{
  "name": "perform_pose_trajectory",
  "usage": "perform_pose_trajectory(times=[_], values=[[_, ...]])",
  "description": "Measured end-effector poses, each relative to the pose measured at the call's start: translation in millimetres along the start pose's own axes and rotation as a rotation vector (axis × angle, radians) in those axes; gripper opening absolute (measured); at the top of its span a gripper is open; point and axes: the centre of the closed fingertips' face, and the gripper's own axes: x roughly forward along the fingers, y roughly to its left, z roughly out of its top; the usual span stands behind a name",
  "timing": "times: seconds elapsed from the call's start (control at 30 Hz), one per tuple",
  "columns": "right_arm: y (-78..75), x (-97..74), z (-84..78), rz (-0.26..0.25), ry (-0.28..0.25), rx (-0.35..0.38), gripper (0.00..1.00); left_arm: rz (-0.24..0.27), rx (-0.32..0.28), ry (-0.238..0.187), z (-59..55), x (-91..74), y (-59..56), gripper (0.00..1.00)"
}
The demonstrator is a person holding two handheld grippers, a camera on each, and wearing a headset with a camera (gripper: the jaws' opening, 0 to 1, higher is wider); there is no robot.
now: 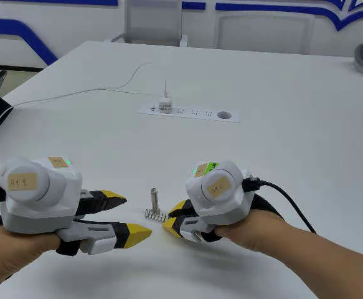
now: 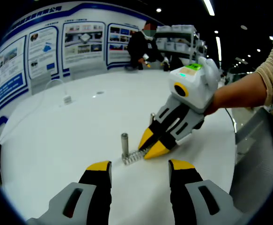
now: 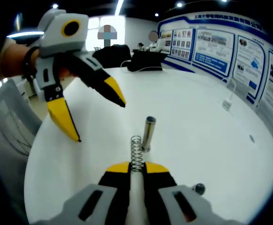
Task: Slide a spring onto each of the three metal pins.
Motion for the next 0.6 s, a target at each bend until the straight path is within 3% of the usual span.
perform_pose_trajectory(times=[0.3, 0.6], values=[[14.8, -13.4, -1.2, 0.040, 0.026, -0.032, 0.12, -0.024, 0.012, 0.010, -4.7, 1.0, -8.2, 0.48], [38.2, -40.1, -2.4, 0.118, 0.057, -0.112, 0.12, -0.097, 0.084, 0.017, -8.3, 0.1, -31.6, 0.43]])
